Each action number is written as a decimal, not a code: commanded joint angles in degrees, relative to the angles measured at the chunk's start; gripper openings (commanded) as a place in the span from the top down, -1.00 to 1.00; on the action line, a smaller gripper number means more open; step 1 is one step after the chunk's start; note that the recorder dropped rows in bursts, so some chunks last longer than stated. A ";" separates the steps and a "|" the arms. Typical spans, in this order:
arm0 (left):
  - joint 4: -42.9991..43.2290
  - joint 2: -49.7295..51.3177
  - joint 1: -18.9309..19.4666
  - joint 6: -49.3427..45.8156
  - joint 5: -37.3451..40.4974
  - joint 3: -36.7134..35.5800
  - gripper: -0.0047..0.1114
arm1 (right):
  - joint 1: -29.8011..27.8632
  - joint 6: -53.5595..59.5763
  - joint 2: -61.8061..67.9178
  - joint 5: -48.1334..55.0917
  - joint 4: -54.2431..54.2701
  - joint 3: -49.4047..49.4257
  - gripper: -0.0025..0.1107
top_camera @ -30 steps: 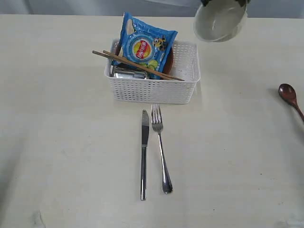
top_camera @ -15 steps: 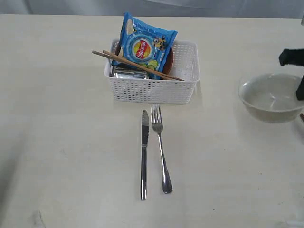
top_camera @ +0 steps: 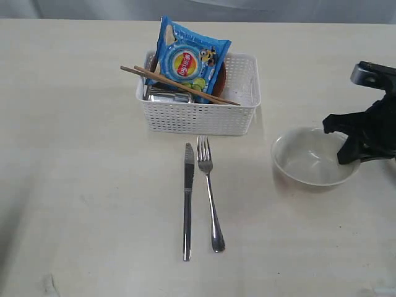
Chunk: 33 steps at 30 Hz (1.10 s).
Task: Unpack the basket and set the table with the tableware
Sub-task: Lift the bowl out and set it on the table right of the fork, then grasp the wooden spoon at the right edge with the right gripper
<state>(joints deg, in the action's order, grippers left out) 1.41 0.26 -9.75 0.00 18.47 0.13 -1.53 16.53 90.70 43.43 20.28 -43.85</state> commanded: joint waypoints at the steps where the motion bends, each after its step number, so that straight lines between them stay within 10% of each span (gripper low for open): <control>1: -0.21 -0.26 -0.16 0.00 -0.13 -0.13 0.92 | 0.00 1.33 0.47 0.35 1.25 1.94 0.96; 8: -0.21 -0.26 -0.16 0.00 -0.13 -0.13 0.92 | 0.00 4.92 0.47 -2.42 3.65 3.91 0.92; 17: -0.21 -0.26 -0.16 0.00 -0.13 -0.13 0.92 | 0.00 5.51 1.29 -1.00 2.97 2.77 0.06; 33: -0.21 -0.26 -0.16 0.00 -0.13 -0.13 0.92 | -7.96 -22.85 -0.36 9.30 -31.13 -8.95 0.05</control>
<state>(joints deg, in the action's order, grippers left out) 1.41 0.26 -9.75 0.00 18.47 0.13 -6.66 -5.11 90.65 54.50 -7.99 -53.20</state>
